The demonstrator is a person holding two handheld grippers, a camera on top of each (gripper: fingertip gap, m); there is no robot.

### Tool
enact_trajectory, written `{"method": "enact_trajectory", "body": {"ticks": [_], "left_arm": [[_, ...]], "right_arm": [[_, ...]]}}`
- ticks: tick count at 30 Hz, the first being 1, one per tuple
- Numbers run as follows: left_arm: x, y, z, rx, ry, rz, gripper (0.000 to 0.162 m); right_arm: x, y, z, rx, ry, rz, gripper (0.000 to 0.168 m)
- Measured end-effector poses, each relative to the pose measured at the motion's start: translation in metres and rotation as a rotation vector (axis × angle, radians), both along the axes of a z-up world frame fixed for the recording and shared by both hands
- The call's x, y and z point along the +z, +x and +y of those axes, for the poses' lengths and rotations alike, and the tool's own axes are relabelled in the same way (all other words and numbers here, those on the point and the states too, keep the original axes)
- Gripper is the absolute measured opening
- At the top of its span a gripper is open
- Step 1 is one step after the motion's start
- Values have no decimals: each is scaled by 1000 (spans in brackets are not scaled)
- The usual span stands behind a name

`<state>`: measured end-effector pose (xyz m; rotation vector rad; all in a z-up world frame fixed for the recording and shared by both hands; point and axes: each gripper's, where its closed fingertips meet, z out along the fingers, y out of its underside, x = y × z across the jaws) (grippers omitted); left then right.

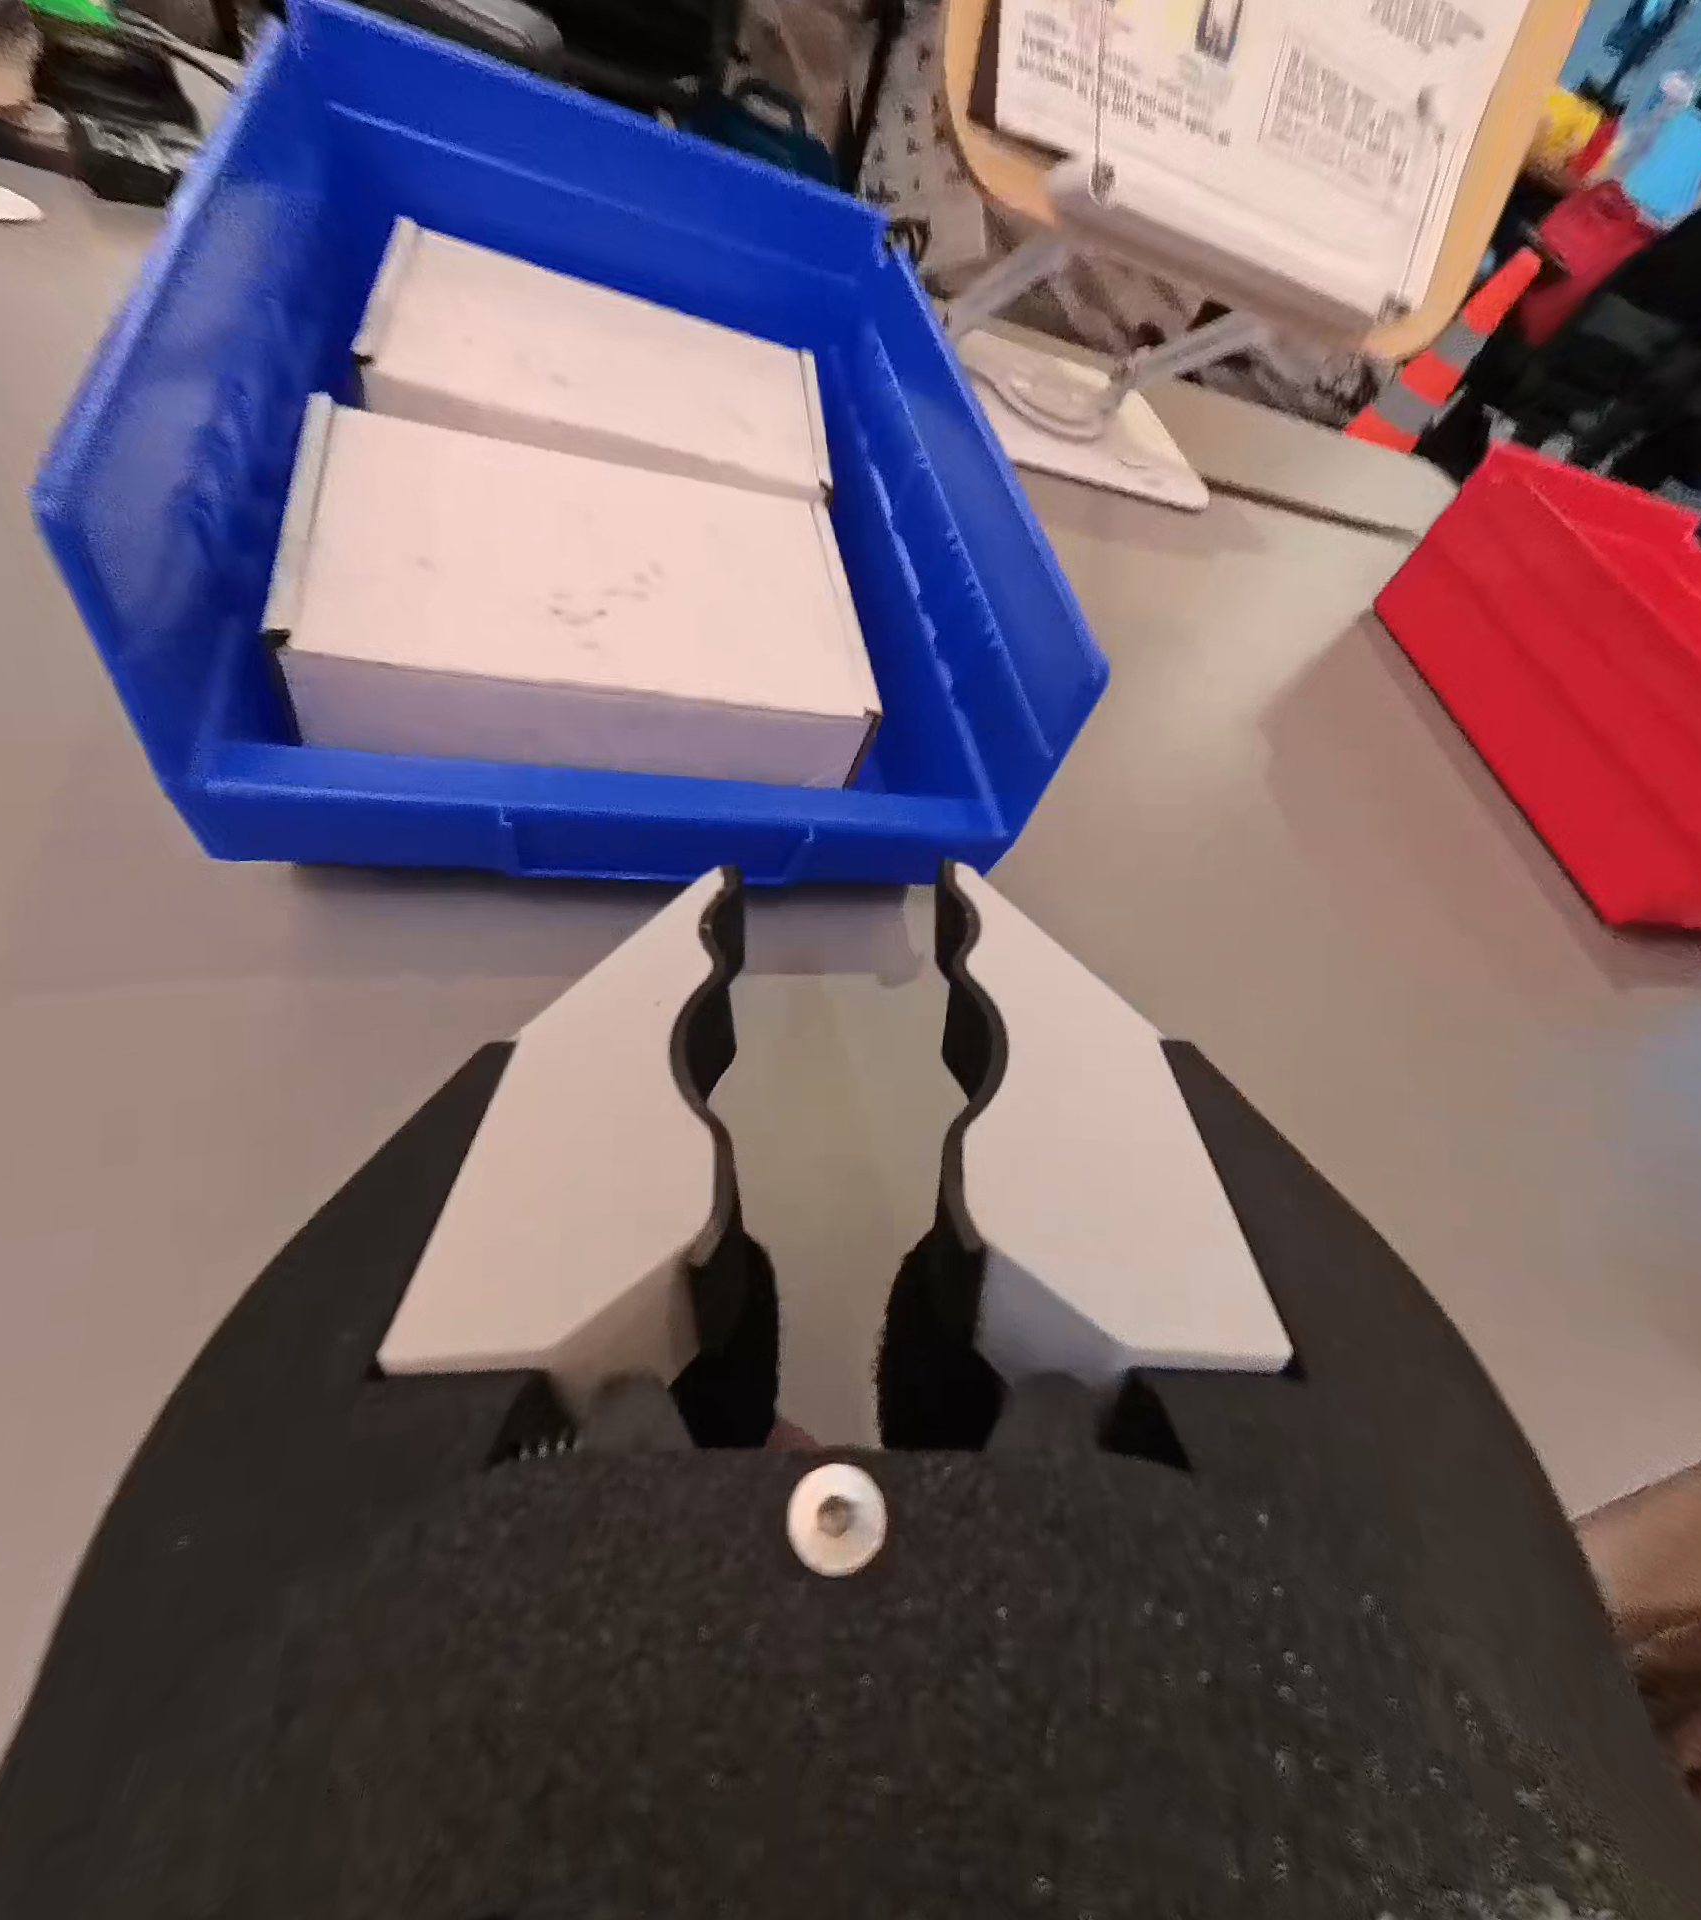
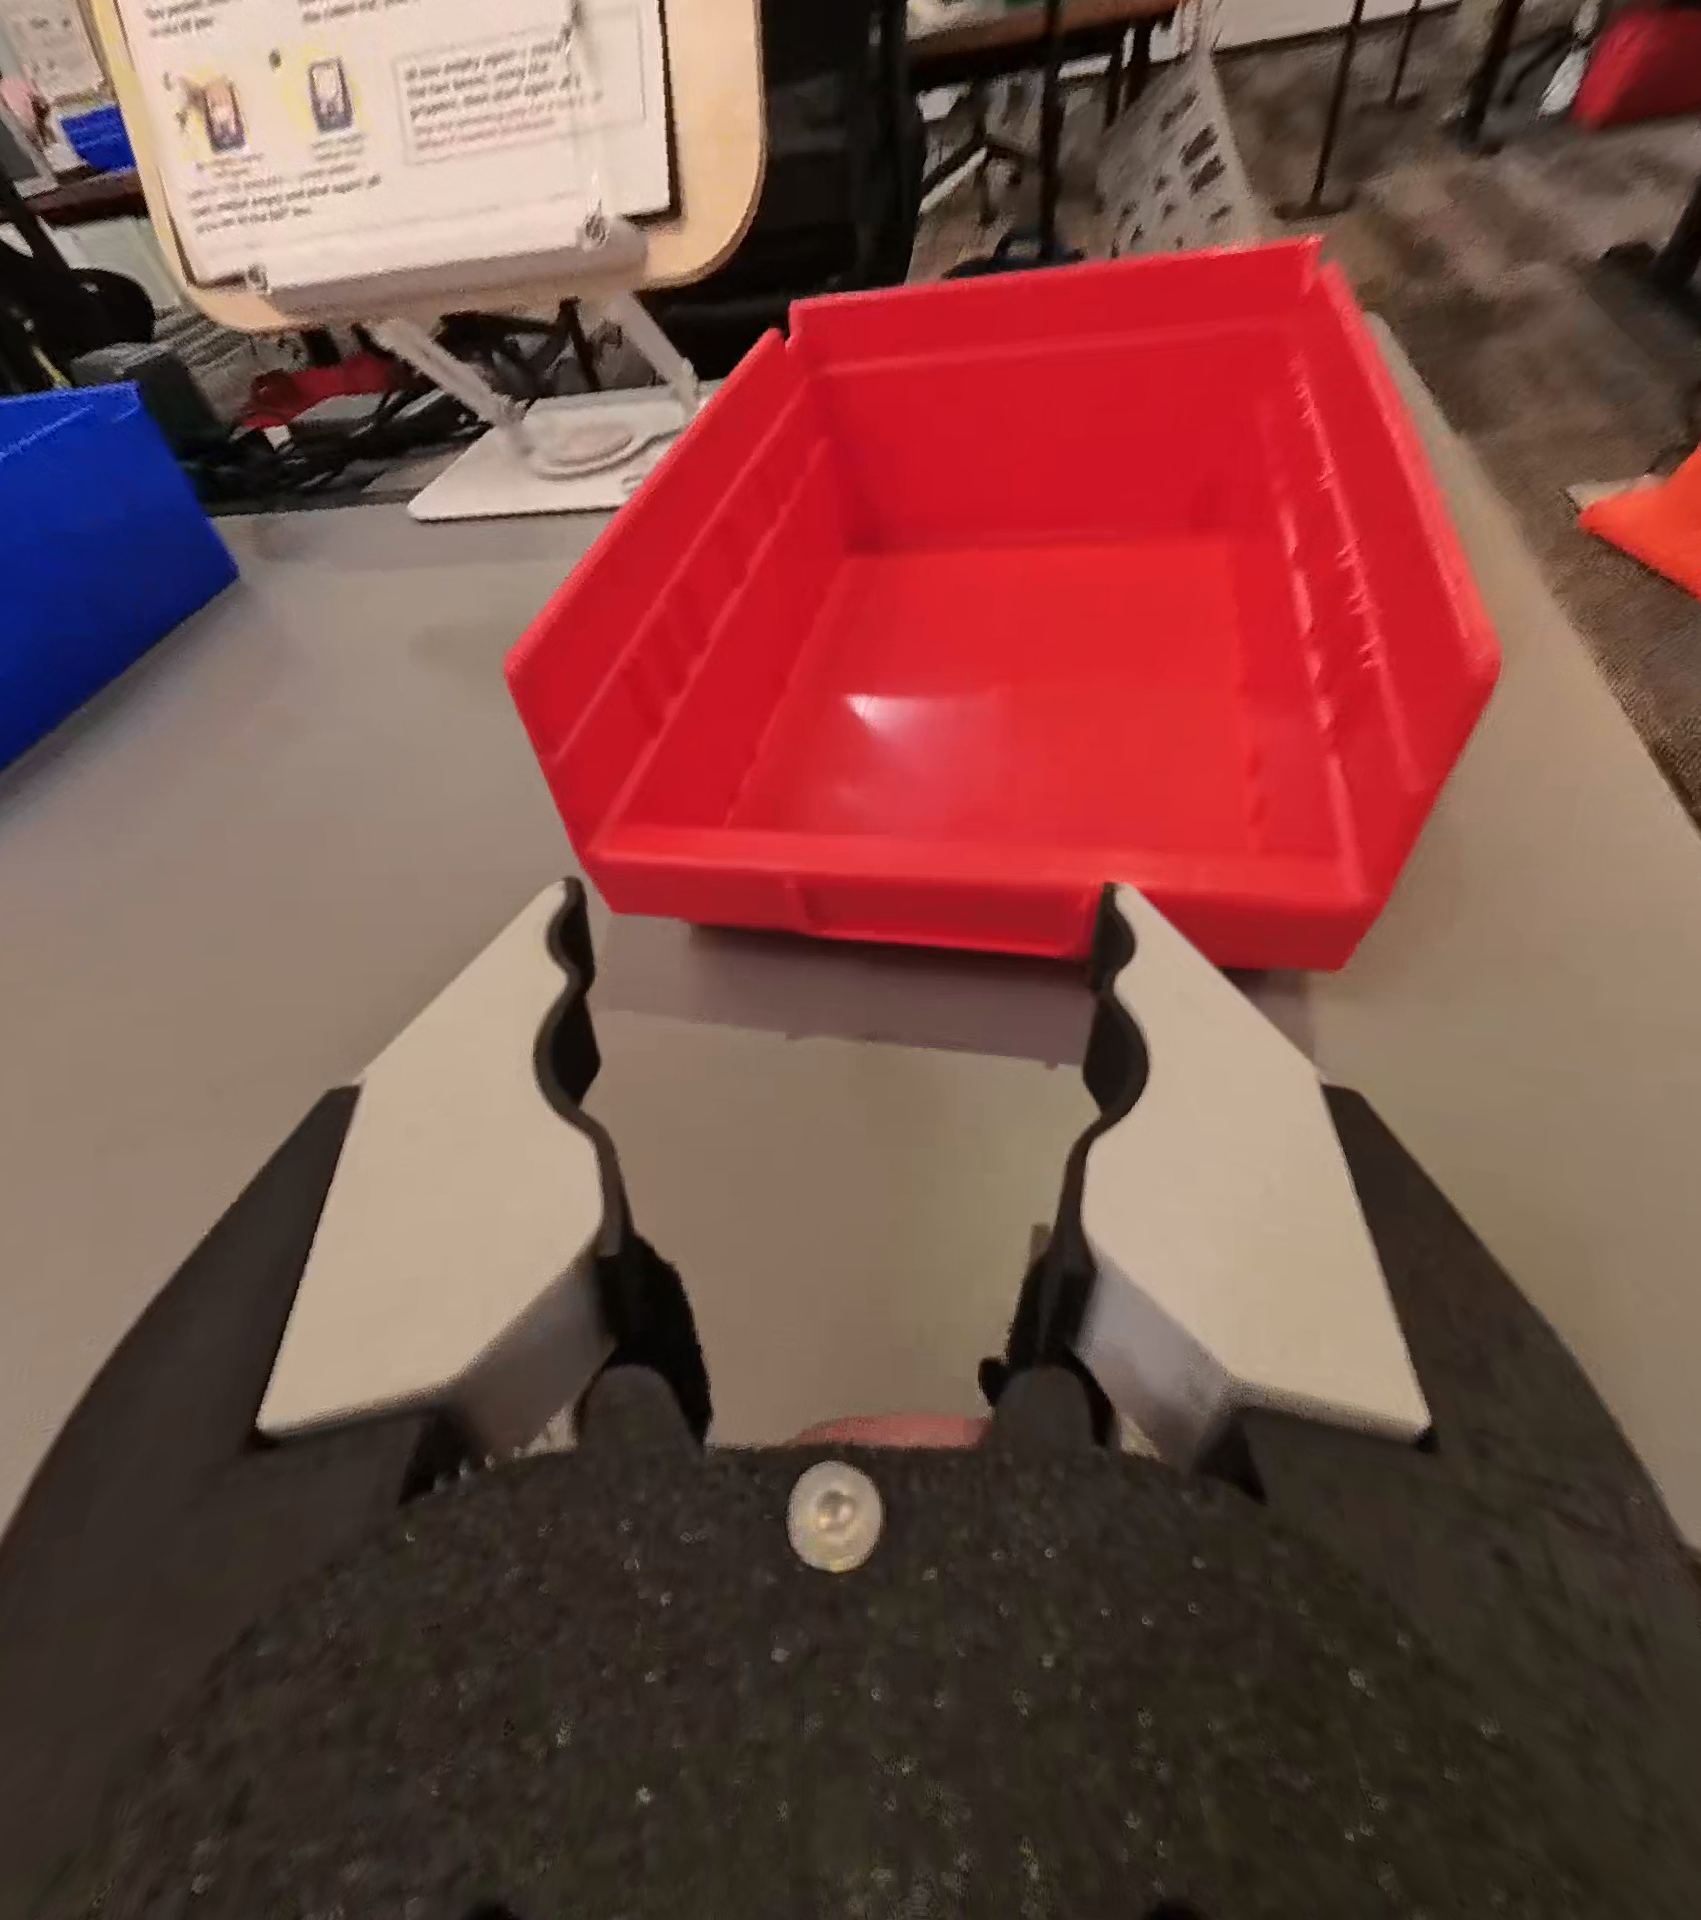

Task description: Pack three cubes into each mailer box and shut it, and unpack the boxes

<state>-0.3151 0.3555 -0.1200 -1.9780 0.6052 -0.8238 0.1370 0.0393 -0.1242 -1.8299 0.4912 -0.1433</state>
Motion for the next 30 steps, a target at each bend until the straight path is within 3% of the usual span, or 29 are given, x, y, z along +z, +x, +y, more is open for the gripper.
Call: {"method": "enact_trajectory", "body": {"ticks": [8,14,17,18,20,24,26,30], "left_arm": [[-17,12,4,-71,59,121,34],[21,39,-35,-291,152,-72,60],[12,48,-51,-386,75,-99,79],[6,51,-58,-425,43,-85,76],[-5,54,-67,-461,8,-23,85],[-12,63,-87,-592,-33,74,88],[-22,58,-78,-629,29,250,75],[-42,33,-49,-647,196,656,75]], "right_arm": [[7,-5,13,-5,44,2,86],[-2,-18,26,58,57,110,83],[-6,-18,30,57,11,79,91],[-5,-18,31,59,10,65,92],[-3,-21,32,69,10,39,92],[-1,-26,32,79,17,17,93],[0,-28,32,90,17,17,93],[-3,-28,31,98,-16,-26,93]]}}
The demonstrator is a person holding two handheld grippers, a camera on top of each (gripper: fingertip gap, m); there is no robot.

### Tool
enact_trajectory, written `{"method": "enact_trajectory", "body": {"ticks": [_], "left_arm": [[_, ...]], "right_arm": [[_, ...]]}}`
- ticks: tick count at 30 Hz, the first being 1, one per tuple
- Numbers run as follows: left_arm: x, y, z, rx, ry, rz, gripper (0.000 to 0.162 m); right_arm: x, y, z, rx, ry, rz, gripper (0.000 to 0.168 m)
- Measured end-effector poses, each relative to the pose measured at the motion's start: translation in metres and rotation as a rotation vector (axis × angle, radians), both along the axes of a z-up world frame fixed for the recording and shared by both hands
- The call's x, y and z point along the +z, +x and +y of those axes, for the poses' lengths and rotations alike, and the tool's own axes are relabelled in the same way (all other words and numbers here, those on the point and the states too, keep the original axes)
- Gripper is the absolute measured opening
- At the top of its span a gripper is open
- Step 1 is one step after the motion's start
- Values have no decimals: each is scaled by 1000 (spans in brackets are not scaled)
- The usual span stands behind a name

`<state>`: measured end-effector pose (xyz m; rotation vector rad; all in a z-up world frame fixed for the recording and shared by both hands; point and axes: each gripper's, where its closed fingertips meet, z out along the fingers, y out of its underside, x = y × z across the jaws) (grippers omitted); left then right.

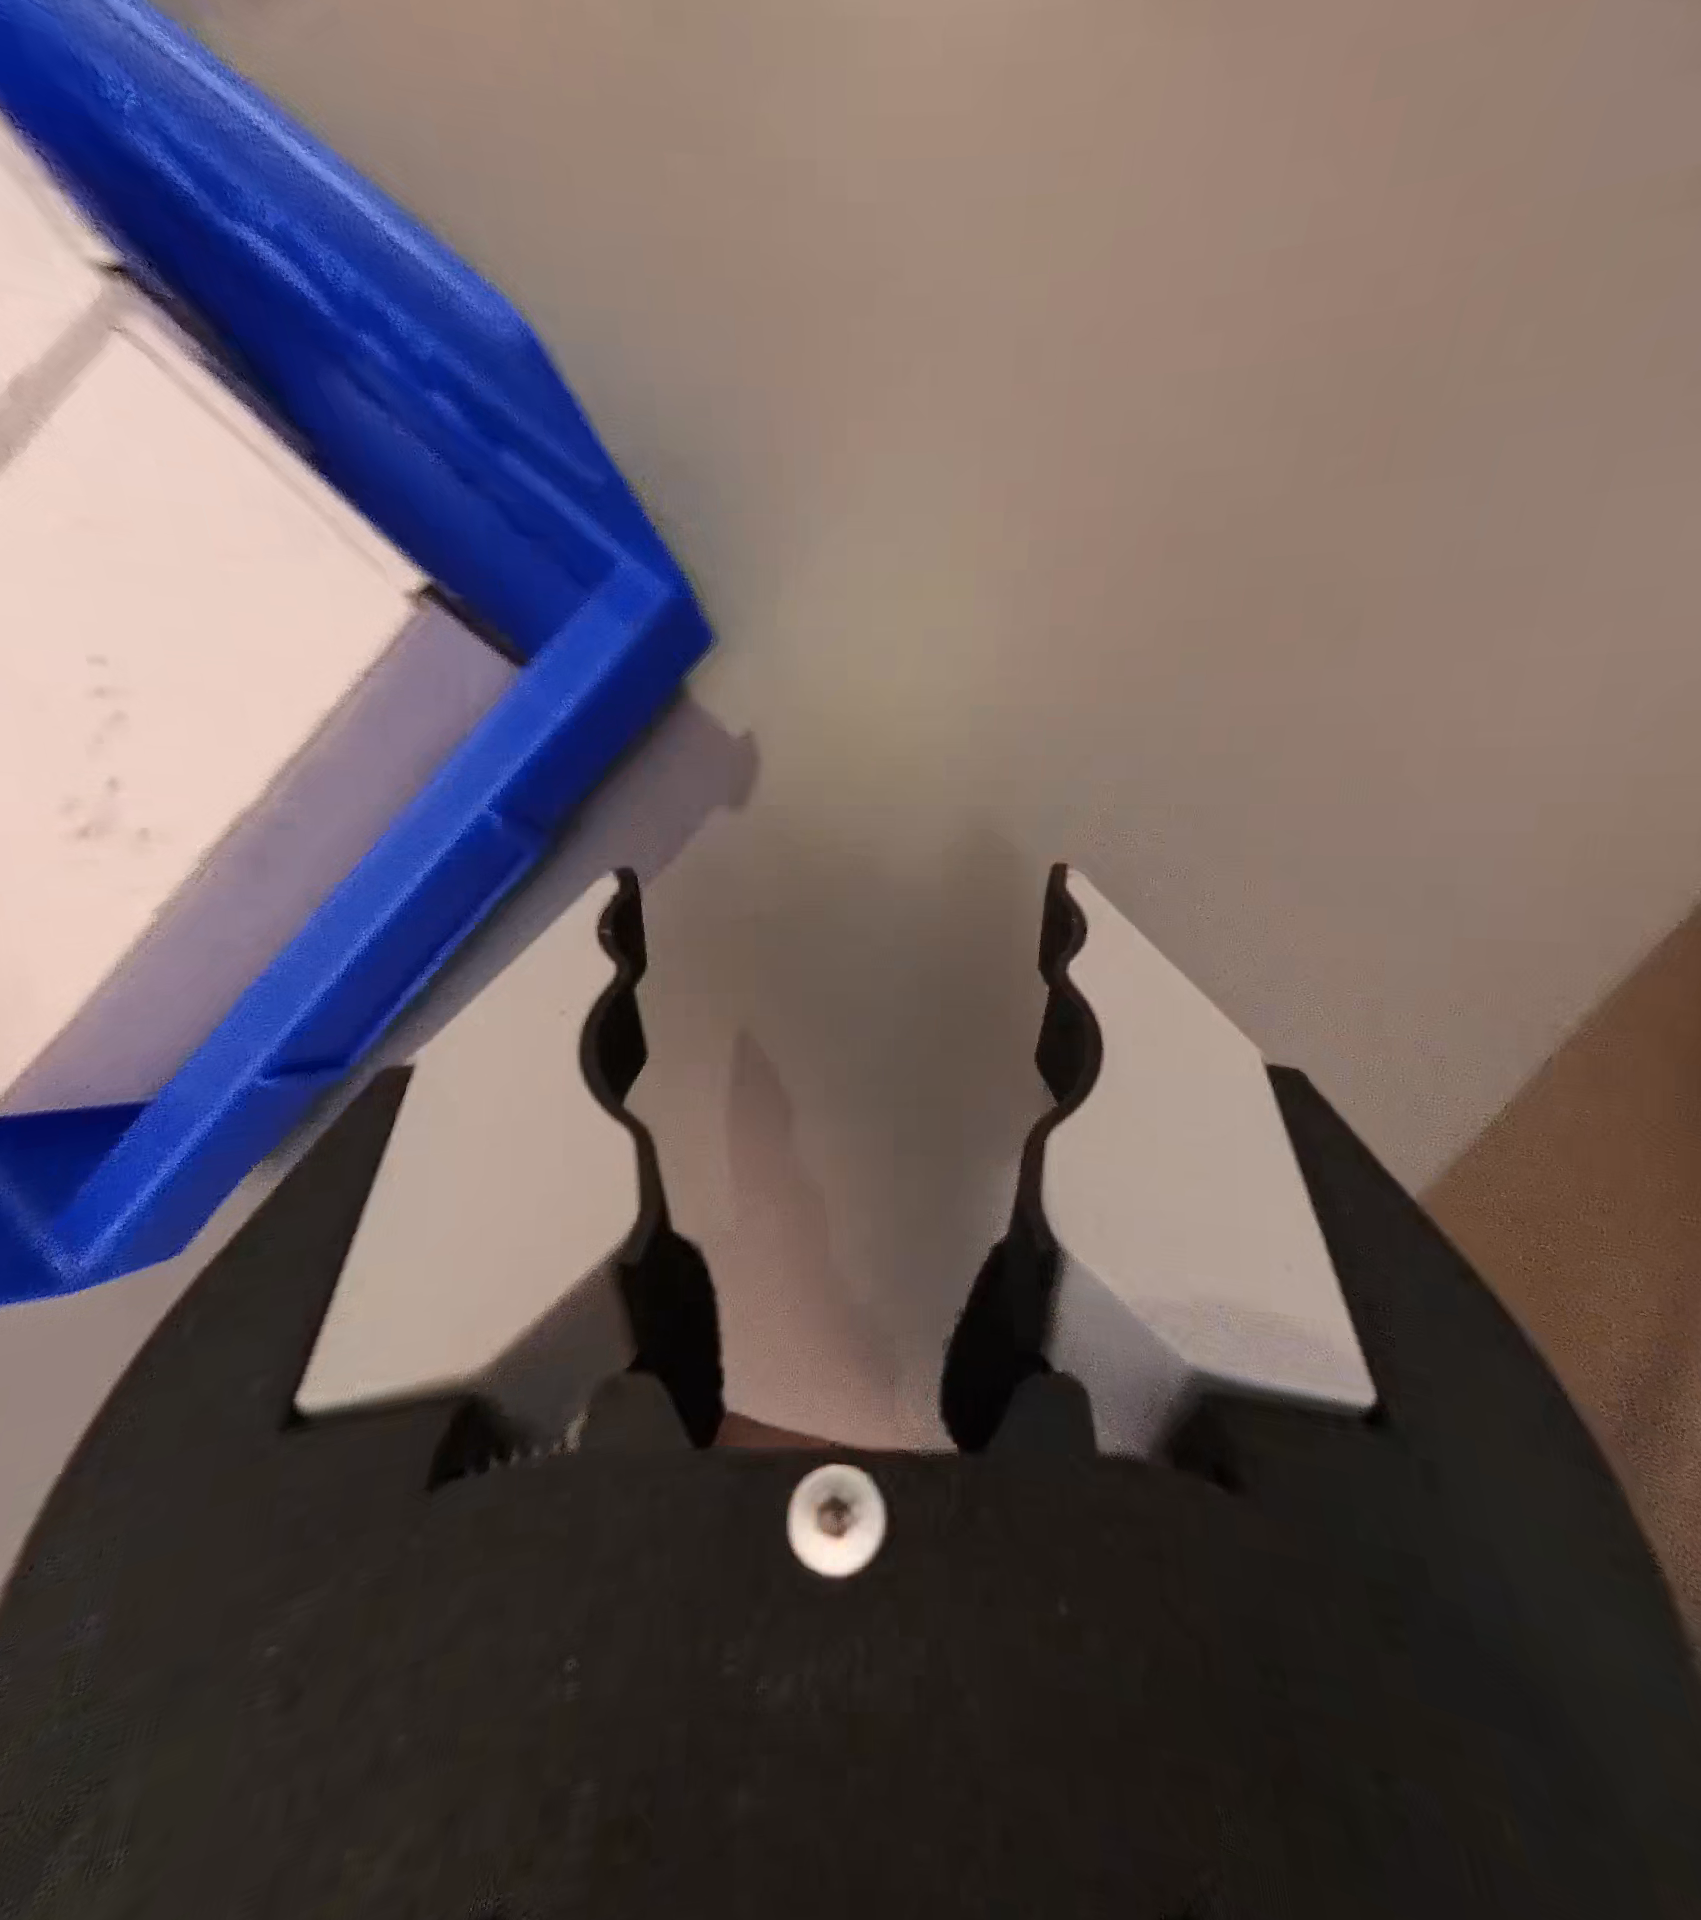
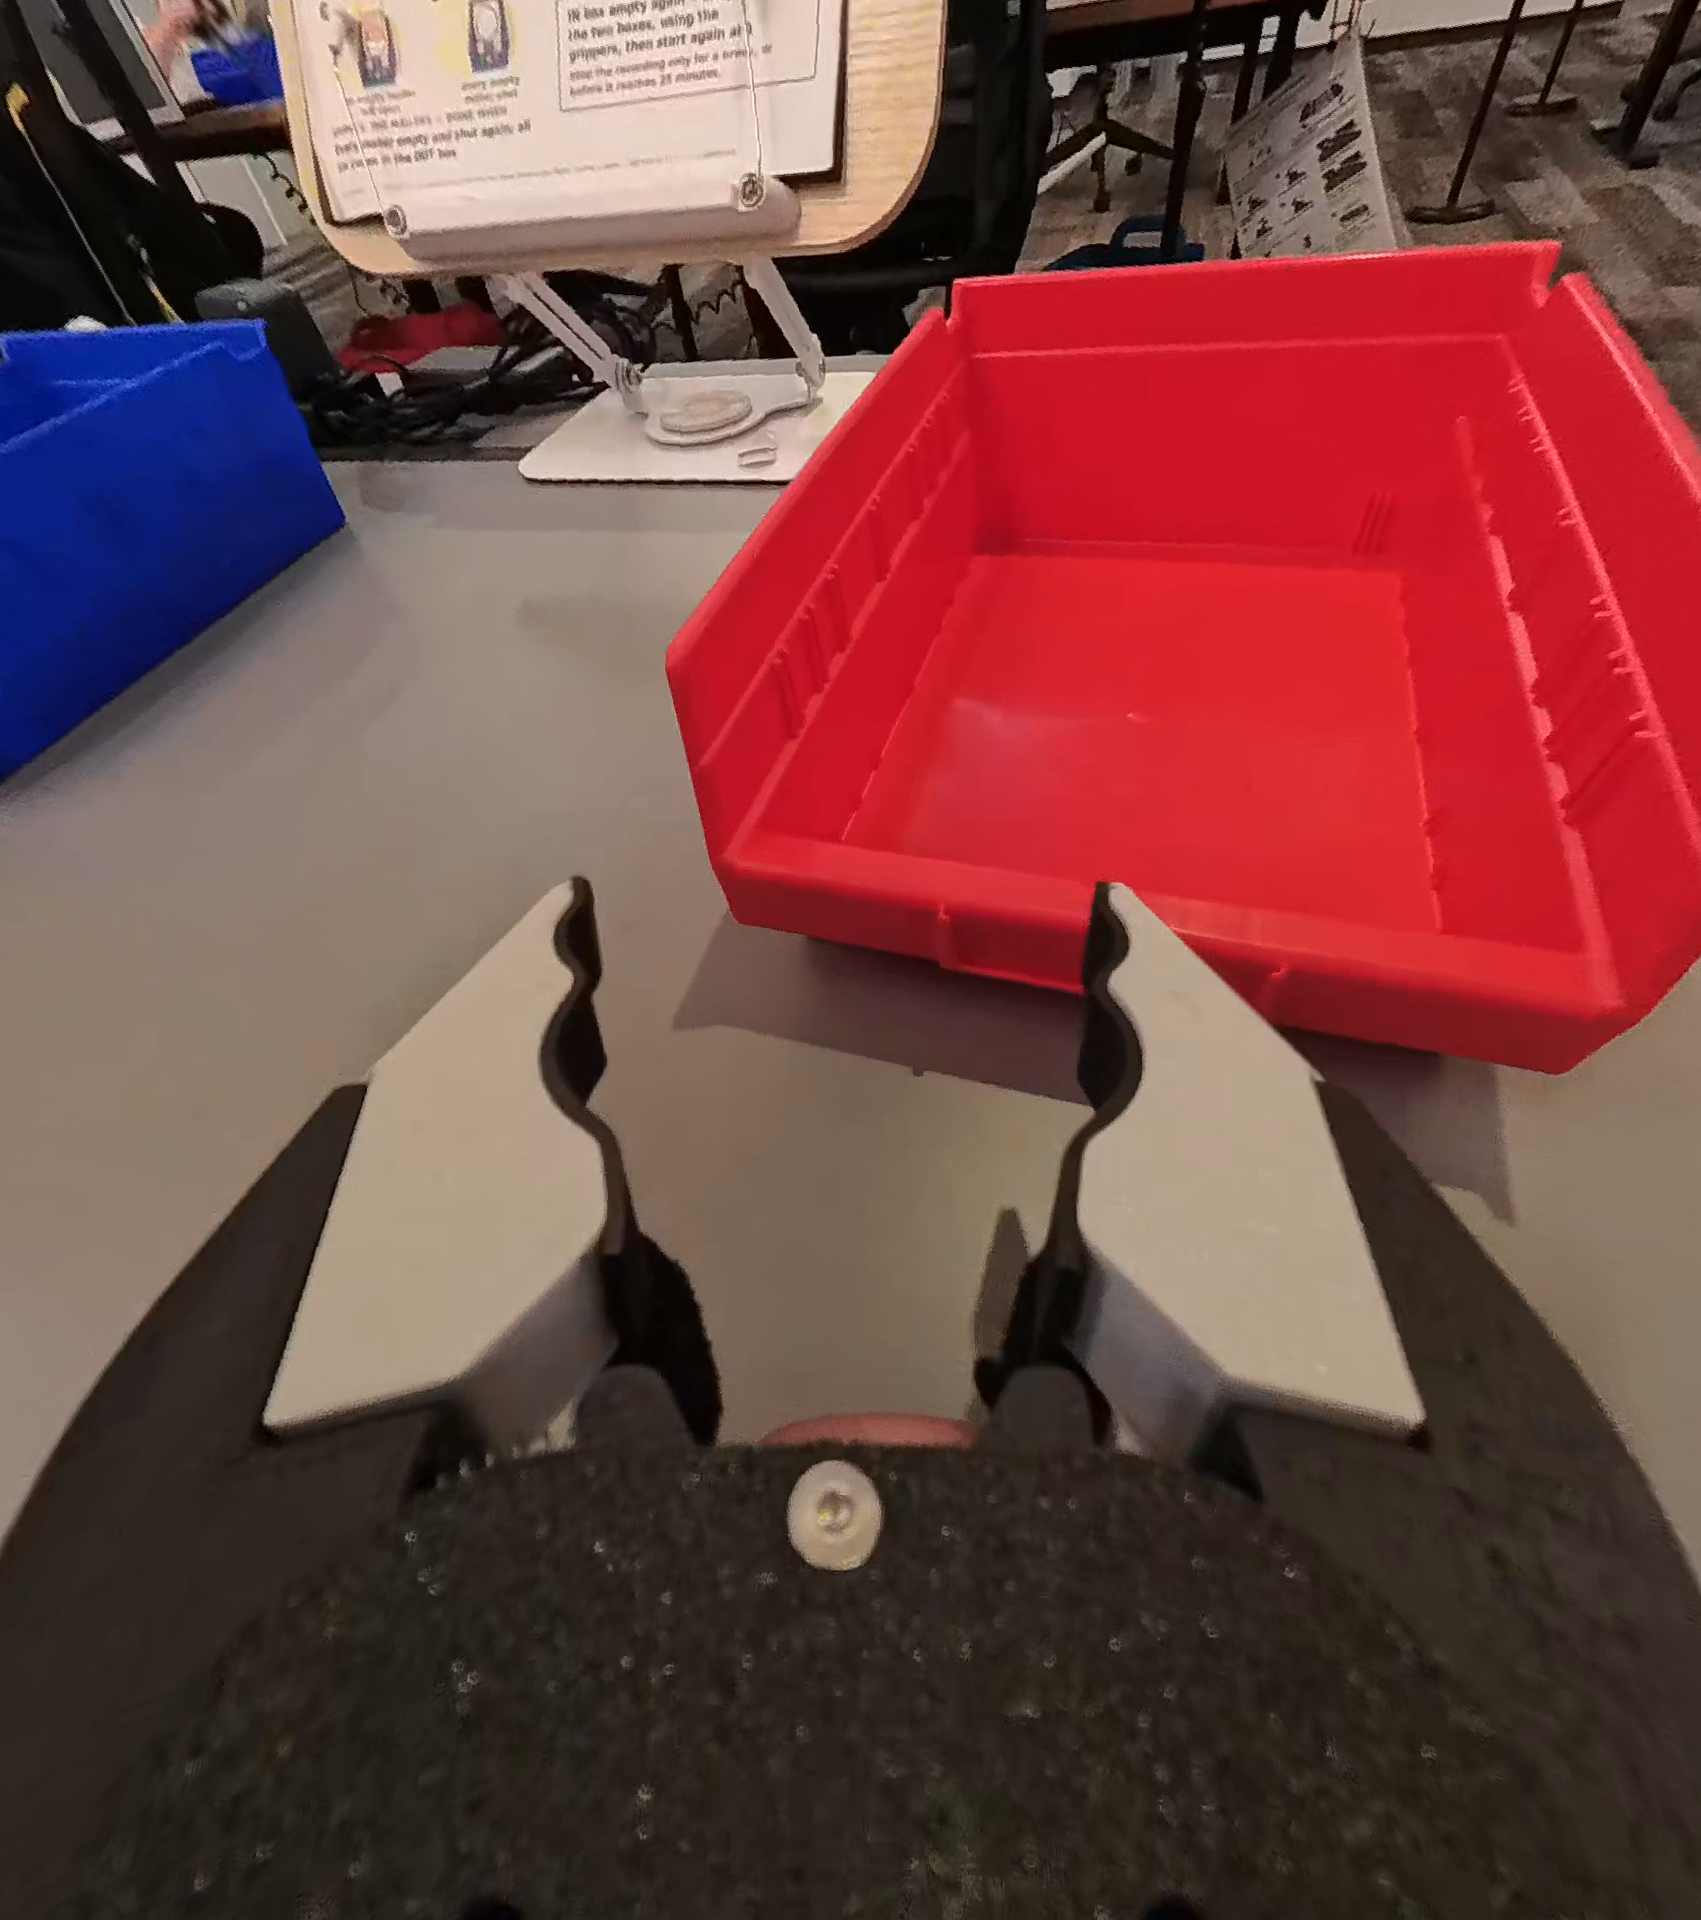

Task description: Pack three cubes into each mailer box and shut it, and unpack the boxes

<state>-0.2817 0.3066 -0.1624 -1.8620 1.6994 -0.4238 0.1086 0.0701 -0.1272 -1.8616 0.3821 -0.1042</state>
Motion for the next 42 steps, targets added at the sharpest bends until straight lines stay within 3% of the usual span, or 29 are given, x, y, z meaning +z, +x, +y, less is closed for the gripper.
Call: {"method": "enact_trajectory", "body": {"ticks": [4,7,9,11,14,20,22,25,27,32,35,42], "left_arm": [[7,-1,-14,-89,-139,38,80],[59,27,-9,-61,-457,-233,80],[97,43,13,-15,-699,-463,82],[100,46,30,-40,-771,-453,85],[67,45,71,-77,-501,-184,98],[69,73,202,-211,87,209,103],[54,75,236,-306,194,398,117],[22,72,261,-450,183,639,116],[8,76,271,-477,135,717,127],[-21,72,295,-621,231,881,126],[-32,69,297,-690,285,914,126],[-37,77,294,-679,257,801,125]], "right_arm": [[-1,-1,-5,-6,-5,-2,94],[0,-2,-7,-5,2,4,94],[1,-3,-8,-1,3,7,94],[0,-4,-8,2,2,13,94],[-1,-4,-9,4,0,19,94],[-4,-3,-4,11,-12,13,94],[-5,-3,-4,12,-17,6,94],[-4,-3,-4,9,-22,-9,94],[-6,-2,-6,3,-35,-18,94],[-9,4,-10,-24,-35,6,94],[-14,9,-12,-38,-43,23,94],[-18,7,-4,-9,-41,69,94]]}}
